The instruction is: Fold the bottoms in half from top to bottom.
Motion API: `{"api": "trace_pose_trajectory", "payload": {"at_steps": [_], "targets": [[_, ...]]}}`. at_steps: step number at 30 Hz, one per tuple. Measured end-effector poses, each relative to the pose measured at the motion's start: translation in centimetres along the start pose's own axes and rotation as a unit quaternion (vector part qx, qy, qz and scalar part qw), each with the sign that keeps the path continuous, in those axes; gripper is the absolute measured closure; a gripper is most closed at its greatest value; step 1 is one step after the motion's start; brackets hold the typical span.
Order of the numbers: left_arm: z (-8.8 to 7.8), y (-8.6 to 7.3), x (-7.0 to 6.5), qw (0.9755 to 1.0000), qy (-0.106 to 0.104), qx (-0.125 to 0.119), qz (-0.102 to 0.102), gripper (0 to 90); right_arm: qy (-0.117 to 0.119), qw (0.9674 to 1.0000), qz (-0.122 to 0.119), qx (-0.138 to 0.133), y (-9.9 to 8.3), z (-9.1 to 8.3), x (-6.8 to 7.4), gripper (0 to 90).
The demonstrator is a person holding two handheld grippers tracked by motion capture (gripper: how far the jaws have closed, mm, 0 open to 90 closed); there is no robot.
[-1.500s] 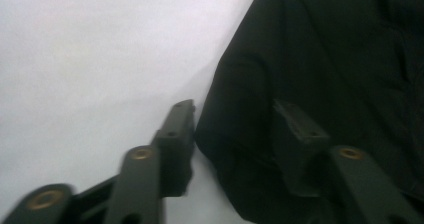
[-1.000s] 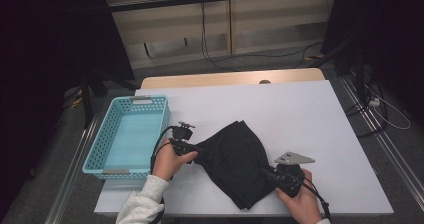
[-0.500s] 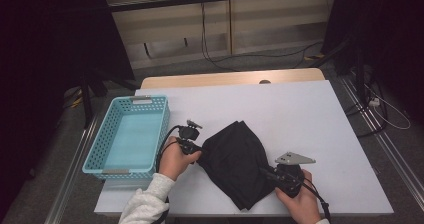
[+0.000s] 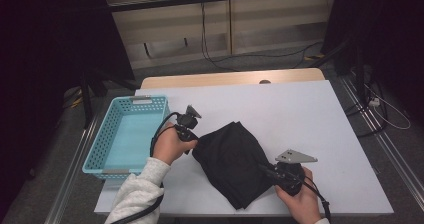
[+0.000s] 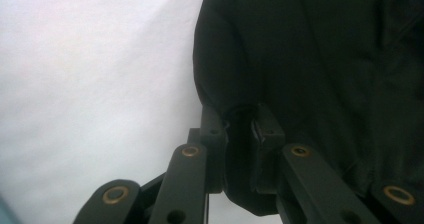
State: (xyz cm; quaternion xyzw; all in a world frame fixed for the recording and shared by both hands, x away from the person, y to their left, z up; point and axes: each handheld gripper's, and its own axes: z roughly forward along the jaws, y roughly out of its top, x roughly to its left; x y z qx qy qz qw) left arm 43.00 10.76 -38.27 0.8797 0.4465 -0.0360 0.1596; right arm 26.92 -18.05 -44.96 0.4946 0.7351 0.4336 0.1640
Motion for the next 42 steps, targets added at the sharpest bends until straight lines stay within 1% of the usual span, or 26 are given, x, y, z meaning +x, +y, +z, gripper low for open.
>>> {"api": "trace_pose_trajectory", "payload": {"at_steps": [2,3,4,7,10,11,16,21,24,28,31,33,34,35,39,41,42], "targets": [[-0.3,0.2,0.2,1.0000,0.002,0.008,0.002,79.9,0.002,1.0000,-0.001,-0.007,0.1,-0.1,0.1,81.6],[-0.4,0.3,0.3,0.9999,0.000,0.011,0.000,79.9,0.003,0.9999,0.000,-0.010,0.2,-0.1,0.2,81.6],[-0.6,0.4,0.4,0.9999,0.005,0.015,0.001,80.0,0.003,0.9999,-0.001,-0.013,0.3,-0.1,0.3,81.6],[-1.2,0.7,0.5,0.9996,0.011,0.026,0.007,80.1,0.008,0.9998,-0.004,-0.019,0.5,-0.1,0.6,81.7],[-1.7,0.9,0.7,0.9994,0.009,0.032,0.007,80.2,0.012,0.9996,-0.005,-0.024,0.8,0.0,0.9,81.7],[-2.0,0.9,0.8,0.9992,0.011,0.037,0.008,80.2,0.011,0.9996,-0.006,-0.025,0.9,0.0,0.9,81.7],[-3.2,1.0,1.1,0.9993,0.015,0.034,0.007,80.4,0.017,0.9994,-0.005,-0.029,1.4,0.2,1.2,81.7],[-4.2,1.4,1.4,0.9989,0.016,0.041,0.012,80.4,0.021,0.9990,-0.010,-0.038,1.9,0.3,1.7,81.7],[-4.7,1.6,1.5,0.9988,0.016,0.043,0.014,80.4,0.025,0.9988,-0.008,-0.041,2.1,0.4,1.8,81.7],[-5.1,1.8,1.6,0.9984,0.018,0.052,0.015,80.4,0.029,0.9986,-0.006,-0.044,2.3,0.5,1.8,81.7],[-5.2,1.9,1.8,0.9977,0.019,0.063,0.018,80.4,0.029,0.9985,-0.008,-0.046,2.4,0.6,2.0,81.7],[-5.3,2.0,1.8,0.9970,0.023,0.071,0.021,80.4,0.029,0.9984,-0.009,-0.047,2.5,0.6,2.1,81.7],[-5.4,2.1,1.9,0.9969,0.023,0.072,0.019,80.4,0.030,0.9983,-0.009,-0.048,2.6,0.7,2.2,81.7],[-5.6,2.1,1.9,0.9968,0.024,0.073,0.021,80.4,0.030,0.9983,-0.010,-0.049,2.6,0.7,2.3,81.7],[-6.4,2.4,2.0,0.9966,0.024,0.075,0.021,80.4,0.029,0.9981,-0.018,-0.051,2.8,0.9,2.7,81.7],[-7.0,2.5,2.1,0.9965,0.029,0.076,0.022,80.4,0.031,0.9979,-0.020,-0.054,2.9,1.0,2.8,81.7],[-7.2,2.5,2.1,0.9959,0.033,0.080,0.024,80.4,0.032,0.9977,-0.019,-0.057,3.0,1.0,2.8,81.7]]}}
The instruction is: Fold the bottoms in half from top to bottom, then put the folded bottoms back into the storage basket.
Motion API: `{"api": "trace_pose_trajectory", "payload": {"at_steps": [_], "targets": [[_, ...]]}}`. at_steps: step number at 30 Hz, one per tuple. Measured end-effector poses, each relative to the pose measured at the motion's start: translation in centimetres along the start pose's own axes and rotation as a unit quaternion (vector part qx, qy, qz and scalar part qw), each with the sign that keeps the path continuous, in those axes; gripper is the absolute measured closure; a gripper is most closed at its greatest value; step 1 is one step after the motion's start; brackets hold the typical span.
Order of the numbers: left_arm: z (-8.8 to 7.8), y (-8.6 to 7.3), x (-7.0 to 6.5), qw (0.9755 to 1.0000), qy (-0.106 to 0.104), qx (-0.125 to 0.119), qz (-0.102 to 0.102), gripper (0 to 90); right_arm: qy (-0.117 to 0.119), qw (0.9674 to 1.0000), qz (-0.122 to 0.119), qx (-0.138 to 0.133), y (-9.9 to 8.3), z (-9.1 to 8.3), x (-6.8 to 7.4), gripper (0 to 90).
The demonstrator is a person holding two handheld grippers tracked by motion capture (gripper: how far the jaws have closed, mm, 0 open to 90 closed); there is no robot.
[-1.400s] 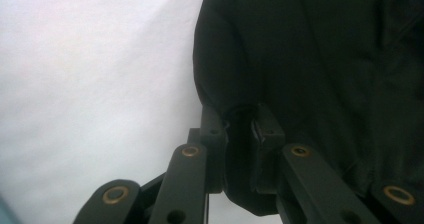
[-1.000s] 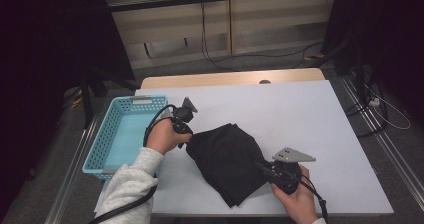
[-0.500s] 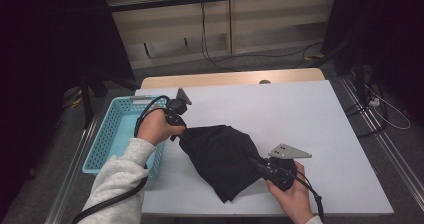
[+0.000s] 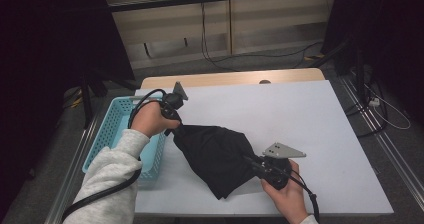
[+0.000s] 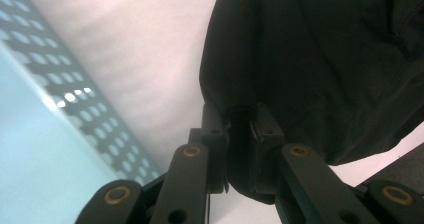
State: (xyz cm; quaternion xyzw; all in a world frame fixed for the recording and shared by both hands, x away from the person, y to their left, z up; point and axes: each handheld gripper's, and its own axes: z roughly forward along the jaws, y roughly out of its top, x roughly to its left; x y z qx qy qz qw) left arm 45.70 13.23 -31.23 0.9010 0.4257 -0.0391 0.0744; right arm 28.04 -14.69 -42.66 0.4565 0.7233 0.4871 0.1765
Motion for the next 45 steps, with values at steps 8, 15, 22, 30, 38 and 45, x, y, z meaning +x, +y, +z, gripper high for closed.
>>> {"api": "trace_pose_trajectory", "payload": {"at_steps": [8,15,22,30,38,45], "targets": [[-1.4,0.2,0.3,1.0000,0.002,0.006,0.002,80.5,0.006,0.9999,-0.011,-0.011,0.6,0.4,0.6,81.7],[-3.2,0.3,0.2,0.9999,0.012,0.002,0.005,80.5,0.011,0.9997,-0.006,-0.021,1.2,0.7,0.7,81.7],[-4.5,0.4,0.6,0.9997,0.022,0.006,0.003,80.5,0.018,0.9994,0.000,-0.030,2.0,1.2,1.2,81.7],[-5.8,0.3,1.2,0.9994,0.032,0.009,-0.003,80.5,0.029,0.9989,-0.001,-0.037,2.7,1.7,1.9,81.7],[-7.6,0.3,1.4,0.9991,0.042,-0.003,-0.001,80.6,0.037,0.9982,-0.002,-0.048,3.5,1.9,2.4,81.7],[-8.7,0.2,1.8,0.9989,0.047,-0.007,-0.003,80.6,0.047,0.9974,-0.001,-0.054,4.3,2.0,2.8,81.7]]}}
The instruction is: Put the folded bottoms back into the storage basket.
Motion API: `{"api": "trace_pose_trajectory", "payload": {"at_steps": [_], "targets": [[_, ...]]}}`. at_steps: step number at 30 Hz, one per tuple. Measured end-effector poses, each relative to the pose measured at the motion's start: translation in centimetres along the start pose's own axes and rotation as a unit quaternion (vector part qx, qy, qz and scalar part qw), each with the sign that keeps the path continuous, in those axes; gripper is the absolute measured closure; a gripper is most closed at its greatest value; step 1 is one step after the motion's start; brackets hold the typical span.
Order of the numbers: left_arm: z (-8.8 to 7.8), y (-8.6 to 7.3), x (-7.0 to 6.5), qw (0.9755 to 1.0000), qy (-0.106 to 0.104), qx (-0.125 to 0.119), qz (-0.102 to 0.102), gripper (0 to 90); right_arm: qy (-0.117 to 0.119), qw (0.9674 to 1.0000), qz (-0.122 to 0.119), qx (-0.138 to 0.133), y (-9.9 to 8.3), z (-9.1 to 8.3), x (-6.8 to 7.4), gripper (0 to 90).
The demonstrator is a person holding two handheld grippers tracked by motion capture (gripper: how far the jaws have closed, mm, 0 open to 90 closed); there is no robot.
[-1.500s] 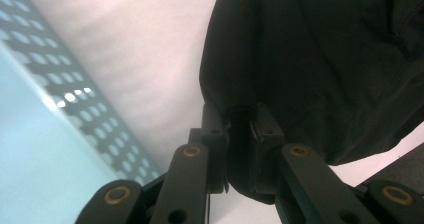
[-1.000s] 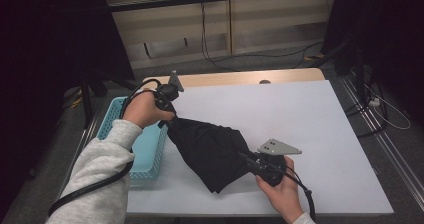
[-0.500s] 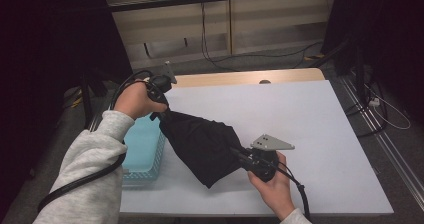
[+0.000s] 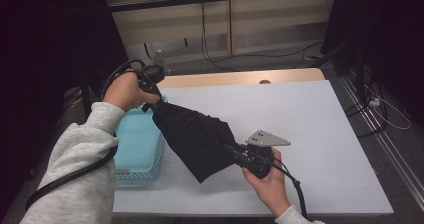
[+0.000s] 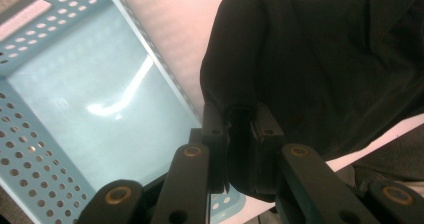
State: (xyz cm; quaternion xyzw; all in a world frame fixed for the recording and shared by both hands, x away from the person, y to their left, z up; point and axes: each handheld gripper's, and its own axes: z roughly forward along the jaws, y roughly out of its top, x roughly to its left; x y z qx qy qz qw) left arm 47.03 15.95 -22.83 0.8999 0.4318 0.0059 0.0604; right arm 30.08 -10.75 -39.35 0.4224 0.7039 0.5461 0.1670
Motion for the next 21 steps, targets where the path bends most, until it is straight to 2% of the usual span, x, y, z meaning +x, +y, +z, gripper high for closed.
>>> {"api": "trace_pose_trajectory", "payload": {"at_steps": [6,11,16,21], "targets": [[-1.3,-0.5,0.8,0.9999,0.003,-0.008,-0.008,80.6,0.010,0.9999,0.007,-0.008,0.8,0.5,0.2,81.6],[-2.3,-0.9,1.3,0.9998,0.013,-0.010,-0.009,80.6,0.017,0.9998,-0.003,-0.010,1.6,1.1,1.0,81.6],[-3.3,-1.4,2.1,0.9995,0.019,-0.015,-0.020,80.6,0.024,0.9996,-0.013,-0.008,2.3,1.8,1.8,81.6],[-4.0,-1.7,2.9,0.9993,0.025,-0.004,-0.027,80.6,0.035,0.9992,-0.016,-0.010,2.8,2.5,2.7,81.6]]}}
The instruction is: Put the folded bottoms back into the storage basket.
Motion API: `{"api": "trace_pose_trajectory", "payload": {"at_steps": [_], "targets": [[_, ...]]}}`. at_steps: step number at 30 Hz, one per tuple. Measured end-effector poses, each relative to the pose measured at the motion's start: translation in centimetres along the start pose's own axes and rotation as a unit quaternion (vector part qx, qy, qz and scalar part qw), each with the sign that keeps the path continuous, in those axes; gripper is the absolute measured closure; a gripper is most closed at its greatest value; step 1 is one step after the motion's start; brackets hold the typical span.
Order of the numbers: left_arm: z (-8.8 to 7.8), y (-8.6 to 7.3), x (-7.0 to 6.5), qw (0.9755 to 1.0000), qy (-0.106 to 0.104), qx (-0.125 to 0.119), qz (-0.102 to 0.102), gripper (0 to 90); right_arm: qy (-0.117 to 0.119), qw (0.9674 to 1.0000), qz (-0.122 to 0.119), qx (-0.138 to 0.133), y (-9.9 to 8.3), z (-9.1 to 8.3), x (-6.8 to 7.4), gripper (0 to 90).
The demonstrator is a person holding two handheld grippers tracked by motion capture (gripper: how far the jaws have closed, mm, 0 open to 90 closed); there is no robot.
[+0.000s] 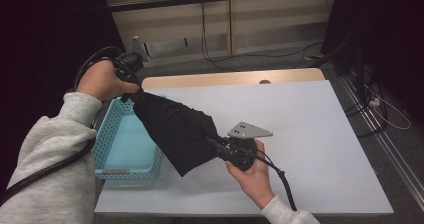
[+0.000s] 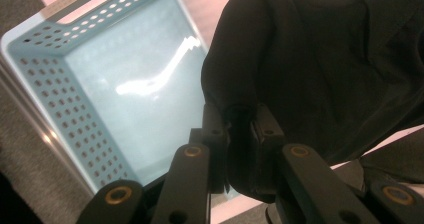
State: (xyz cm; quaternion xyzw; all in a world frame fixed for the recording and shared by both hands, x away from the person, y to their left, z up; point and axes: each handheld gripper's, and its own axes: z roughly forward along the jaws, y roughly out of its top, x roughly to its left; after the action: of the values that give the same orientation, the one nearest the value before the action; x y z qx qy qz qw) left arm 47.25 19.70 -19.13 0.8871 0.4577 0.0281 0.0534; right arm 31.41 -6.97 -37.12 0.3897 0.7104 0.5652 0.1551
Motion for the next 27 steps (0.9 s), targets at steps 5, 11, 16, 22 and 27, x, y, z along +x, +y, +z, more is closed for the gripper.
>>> {"api": "trace_pose_trajectory", "payload": {"at_steps": [5,11,16,22,27], "targets": [[-0.6,-0.3,0.9,0.9999,0.008,0.004,-0.009,80.6,0.009,1.0000,-0.002,-0.002,0.6,0.8,0.9,81.6],[-1.0,-1.1,2.4,0.9997,0.007,0.001,-0.022,80.6,0.018,0.9997,-0.013,-0.001,1.5,1.6,2.0,81.6],[-1.4,-1.7,3.5,0.9994,0.010,0.005,-0.032,80.6,0.028,0.9995,-0.018,-0.002,1.9,2.4,2.9,81.6],[-1.8,-2.2,4.5,0.9992,0.017,0.008,-0.035,80.5,0.036,0.9991,-0.023,0.001,2.2,3.6,3.8,81.6],[-1.8,-2.2,5.1,0.9988,0.025,0.011,-0.041,80.5,0.041,0.9990,-0.017,-0.001,2.2,4.4,4.0,81.6]]}}
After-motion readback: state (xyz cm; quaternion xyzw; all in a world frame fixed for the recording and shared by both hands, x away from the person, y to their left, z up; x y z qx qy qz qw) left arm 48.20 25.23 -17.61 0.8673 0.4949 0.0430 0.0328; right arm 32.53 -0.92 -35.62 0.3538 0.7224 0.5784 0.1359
